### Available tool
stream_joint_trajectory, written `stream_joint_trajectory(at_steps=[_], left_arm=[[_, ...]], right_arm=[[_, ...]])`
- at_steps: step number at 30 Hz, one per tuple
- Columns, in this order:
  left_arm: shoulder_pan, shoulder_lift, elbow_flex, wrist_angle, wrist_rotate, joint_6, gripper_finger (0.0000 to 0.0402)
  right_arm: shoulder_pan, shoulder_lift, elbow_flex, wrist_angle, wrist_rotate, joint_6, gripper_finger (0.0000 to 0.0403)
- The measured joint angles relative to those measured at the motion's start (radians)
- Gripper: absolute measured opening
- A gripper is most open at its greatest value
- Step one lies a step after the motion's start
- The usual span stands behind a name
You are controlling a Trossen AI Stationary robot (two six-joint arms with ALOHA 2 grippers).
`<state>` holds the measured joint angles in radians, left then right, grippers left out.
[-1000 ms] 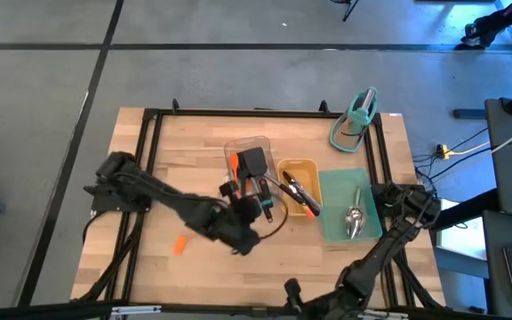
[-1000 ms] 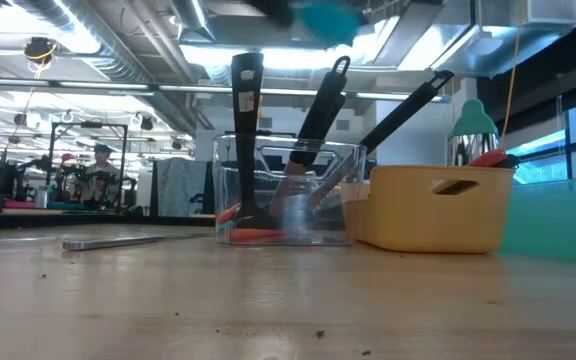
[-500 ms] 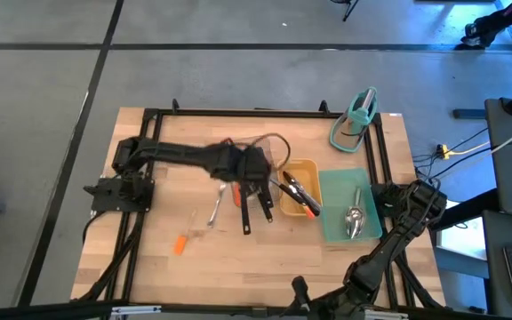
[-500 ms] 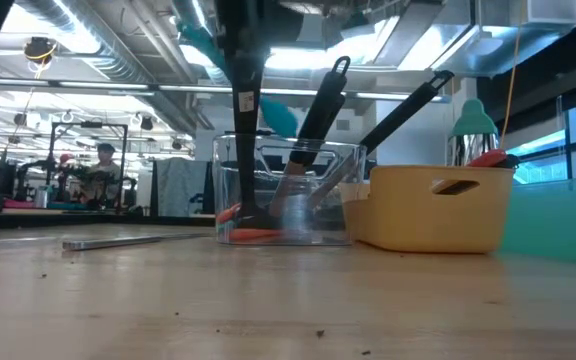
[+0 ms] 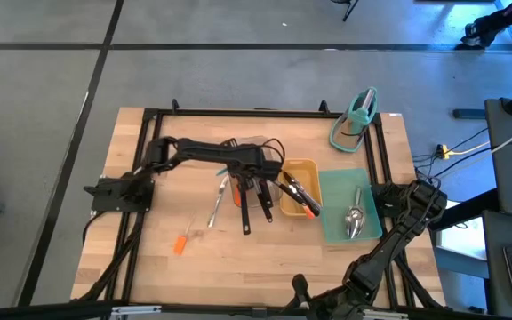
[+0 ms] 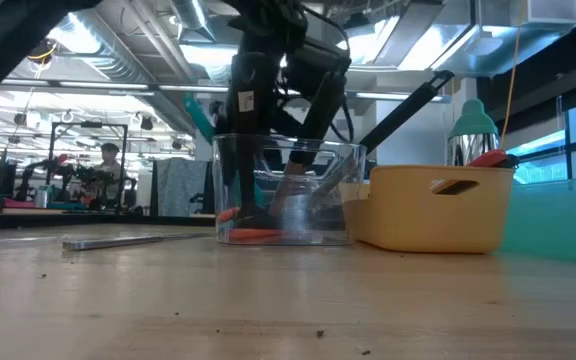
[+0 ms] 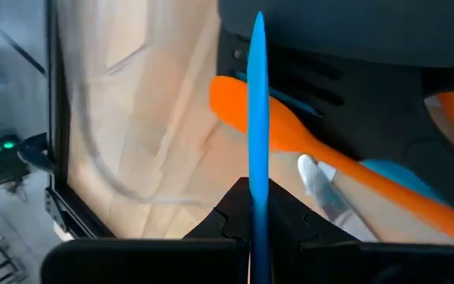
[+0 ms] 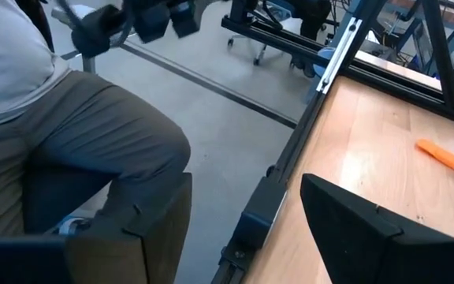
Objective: Pick & Place Kitchen Items
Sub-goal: Put the blue spatula into the transparent bin
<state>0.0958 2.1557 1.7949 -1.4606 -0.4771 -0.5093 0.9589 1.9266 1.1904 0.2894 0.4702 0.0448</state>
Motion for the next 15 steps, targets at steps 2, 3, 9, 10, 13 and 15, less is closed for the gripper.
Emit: stream_joint_trajectory(at_steps=[2, 3, 9, 10, 13, 15], left_arm=[[-0.001, 0.021, 0.011, 0.0, -0.002, 0.01, 0.0008], [-0.001, 0.029, 0.023, 0.001, -0.002, 0.014, 0.0008], [-0.003, 0.041, 0.064, 0.054, 0.0, 0.016, 0.0009], [-0.003, 0.041, 0.073, 0.055, 0.007, 0.018, 0.0013], [-0.003, 0.04, 0.094, 0.072, 0.054, 0.034, 0.0038], [-0.003, 0.041, 0.106, 0.077, 0.085, 0.035, 0.0057]], right_arm=[[0.0, 0.0, 0.0, -0.002, -0.001, 0.0, 0.024], [0.0, 0.0, 0.0, -0.002, -0.004, 0.001, 0.024], [0.0, 0.0, 0.0, -0.005, -0.042, 0.003, 0.024], [0.0, 0.0, 0.0, -0.005, -0.046, 0.003, 0.024], [0.0, 0.0, 0.0, -0.004, -0.053, 0.007, 0.024], [0.0, 0.0, 0.0, -0.004, -0.053, 0.011, 0.024]])
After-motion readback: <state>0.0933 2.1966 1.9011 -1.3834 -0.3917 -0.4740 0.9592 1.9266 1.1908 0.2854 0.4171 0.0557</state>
